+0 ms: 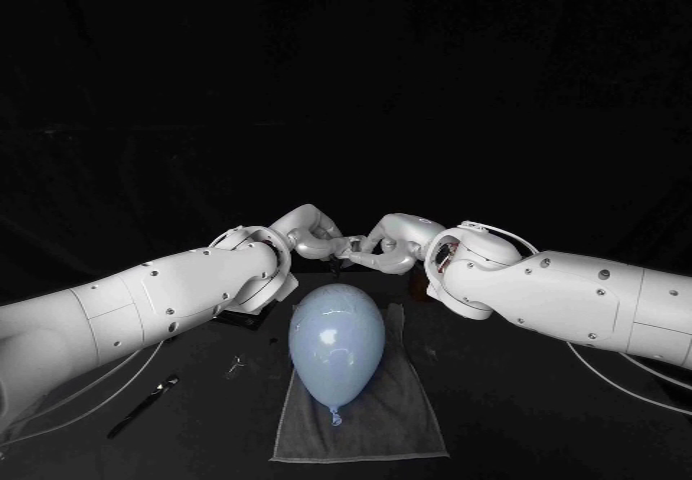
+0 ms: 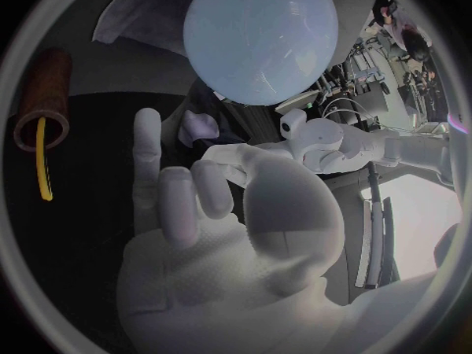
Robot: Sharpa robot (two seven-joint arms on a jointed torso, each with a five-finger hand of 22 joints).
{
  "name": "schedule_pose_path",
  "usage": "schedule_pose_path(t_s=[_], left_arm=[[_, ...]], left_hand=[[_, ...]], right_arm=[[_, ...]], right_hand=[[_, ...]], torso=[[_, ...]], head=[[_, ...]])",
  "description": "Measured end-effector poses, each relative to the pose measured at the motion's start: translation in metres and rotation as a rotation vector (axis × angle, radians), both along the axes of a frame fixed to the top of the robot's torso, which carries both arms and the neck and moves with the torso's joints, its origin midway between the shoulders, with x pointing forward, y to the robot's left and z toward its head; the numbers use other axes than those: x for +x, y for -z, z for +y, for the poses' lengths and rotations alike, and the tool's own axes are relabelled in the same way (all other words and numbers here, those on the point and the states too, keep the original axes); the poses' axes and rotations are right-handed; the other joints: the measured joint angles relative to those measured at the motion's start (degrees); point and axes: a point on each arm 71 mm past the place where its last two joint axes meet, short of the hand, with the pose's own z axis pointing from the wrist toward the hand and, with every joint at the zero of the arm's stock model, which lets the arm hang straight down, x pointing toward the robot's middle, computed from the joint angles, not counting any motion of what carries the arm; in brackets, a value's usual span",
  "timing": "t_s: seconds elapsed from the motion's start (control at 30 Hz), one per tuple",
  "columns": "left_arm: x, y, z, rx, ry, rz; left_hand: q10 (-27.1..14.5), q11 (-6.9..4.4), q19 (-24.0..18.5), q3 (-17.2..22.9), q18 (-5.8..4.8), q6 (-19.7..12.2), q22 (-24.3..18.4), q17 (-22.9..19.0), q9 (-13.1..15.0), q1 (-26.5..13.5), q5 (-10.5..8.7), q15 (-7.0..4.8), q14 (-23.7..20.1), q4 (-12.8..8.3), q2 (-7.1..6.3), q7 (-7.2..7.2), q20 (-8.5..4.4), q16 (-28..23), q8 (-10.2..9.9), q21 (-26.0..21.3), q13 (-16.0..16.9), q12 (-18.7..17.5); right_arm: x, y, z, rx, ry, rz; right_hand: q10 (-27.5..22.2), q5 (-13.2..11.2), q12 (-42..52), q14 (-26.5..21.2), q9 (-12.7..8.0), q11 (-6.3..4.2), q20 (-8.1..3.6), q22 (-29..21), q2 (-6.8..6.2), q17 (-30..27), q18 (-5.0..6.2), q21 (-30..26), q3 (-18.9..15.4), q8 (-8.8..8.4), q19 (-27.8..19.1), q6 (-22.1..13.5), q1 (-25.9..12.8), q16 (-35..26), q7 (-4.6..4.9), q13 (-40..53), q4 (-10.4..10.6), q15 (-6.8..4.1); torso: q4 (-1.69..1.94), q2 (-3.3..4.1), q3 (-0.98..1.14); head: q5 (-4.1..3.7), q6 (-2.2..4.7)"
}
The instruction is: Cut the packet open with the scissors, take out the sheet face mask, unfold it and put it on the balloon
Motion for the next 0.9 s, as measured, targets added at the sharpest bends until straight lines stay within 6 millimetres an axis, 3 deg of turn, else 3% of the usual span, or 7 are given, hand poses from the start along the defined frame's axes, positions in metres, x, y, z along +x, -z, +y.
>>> schedule_pose_path(t_s=[0.1,0.3,0.33,0.4,0.67,0.8,0.9], left_arm=[[-0.0003,0.0001,-0.0005,0.000,0.001,0.000],[-0.0011,0.0000,-0.0020,0.000,0.005,-0.001],[-0.0013,-0.0001,-0.0022,0.001,0.005,-0.001],[-0.0016,-0.0001,-0.0027,0.002,0.007,-0.002],[-0.0041,-0.0010,-0.0068,0.002,0.016,-0.009],[-0.0048,-0.0015,-0.0080,0.002,0.017,-0.013],[-0.0052,-0.0017,-0.0085,0.001,0.016,-0.015]], left_hand=[[0.0,0.00,0.0,0.0,0.00,0.0,0.0,0.0,0.0,0.0,0.00,-0.01,0.0,0.0,0.00,0.00,0.00,0.0,0.0,0.0,0.0,0.0],[0.0,0.01,0.0,0.0,0.00,0.0,0.0,0.0,0.0,0.0,-0.02,-0.01,0.0,0.0,-0.01,0.00,0.00,0.0,0.0,0.0,0.0,0.0],[0.0,0.01,0.0,0.0,0.00,0.0,0.0,0.0,0.0,0.0,-0.02,-0.01,0.0,0.0,-0.01,0.00,0.00,0.0,-0.1,0.0,0.0,0.0],[0.0,0.01,0.0,0.0,-0.01,0.0,0.0,0.0,0.0,0.0,-0.03,0.00,0.0,0.0,-0.01,0.01,0.00,0.0,-0.1,0.0,0.0,0.0],[0.0,0.02,0.0,0.0,0.00,-0.1,0.1,0.0,0.0,0.0,-0.17,0.00,0.0,0.0,-0.02,0.09,0.00,0.0,0.1,0.0,0.0,0.0],[-0.1,0.11,0.0,0.0,0.00,-0.1,0.1,0.0,0.0,-0.1,0.03,-0.05,0.1,0.0,-0.08,0.08,0.00,0.0,0.2,0.0,0.0,0.0],[-0.1,0.11,0.0,0.0,0.00,-0.2,0.1,-0.1,0.0,-0.1,0.03,-0.13,0.1,0.0,-0.09,0.01,0.00,0.0,0.2,0.0,0.0,0.0]], right_arm=[[0.0004,0.0012,-0.0007,0.034,0.016,0.039],[0.0015,0.0025,-0.0001,0.095,0.060,0.092],[0.0016,0.0027,0.0003,0.102,0.067,0.097],[0.0018,0.0029,0.0013,0.115,0.083,0.106],[0.0049,0.0036,0.0047,0.134,0.154,0.116],[0.0061,0.0036,0.0061,0.132,0.176,0.112],[0.0064,0.0037,0.0065,0.128,0.185,0.111]], right_hand=[[0.0,-0.2,0.7,0.0,0.0,0.00,-0.09,0.0,1.02,0.4,-0.01,0.0,-2.1,0.00,0.3,0.0,-2.5,0.4,0.00,0.6,0.0,0.00],[0.6,-0.3,1.4,0.0,0.4,-0.04,-0.22,0.1,3.09,0.5,-0.03,0.0,-2.9,0.40,0.6,1.2,-4.3,0.8,-0.60,1.3,0.0,-0.01],[0.7,-0.3,1.5,0.0,0.5,-0.13,-0.22,0.2,4.13,0.6,-0.03,0.0,-3.1,0.72,0.6,1.7,-4.3,0.8,-0.65,1.3,0.1,-0.02],[0.9,-0.3,1.5,0.2,0.7,-0.19,-0.34,0.3,4.98,0.7,-0.04,0.0,-3.3,0.81,0.7,1.8,-4.6,1.1,-0.78,1.5,0.1,-0.23],[0.9,-0.4,1.5,0.3,0.6,-0.18,-0.42,0.3,5.54,0.6,-0.07,-0.2,-3.9,0.82,0.8,1.9,-4.0,1.1,-0.85,1.5,-0.2,-0.25],[0.9,-2.4,1.0,0.2,0.5,-0.16,-0.42,0.3,4.20,0.4,-0.39,-0.6,-5.0,0.61,0.8,0.9,0.1,1.0,-0.40,0.9,-0.4,-0.25],[0.2,-5.1,0.2,0.2,0.3,0.46,-0.42,0.4,2.94,-0.2,-0.40,-0.9,-6.3,0.13,0.8,0.0,3.9,0.6,-0.03,0.2,-0.5,-0.22]], torso=[[0.00,0.00,0.00],[-0.01,-0.01,-0.02],[-0.02,-0.02,-0.02],[-0.01,-0.02,-0.02],[-0.01,-0.04,-0.06],[0.02,-0.02,-0.08],[0.02,0.00,-0.08]], head=[[0.00,-0.04],[-0.05,-0.11],[-0.06,-0.11],[-0.08,-0.12],[-0.35,0.00],[-0.46,0.04],[-0.49,0.04]])
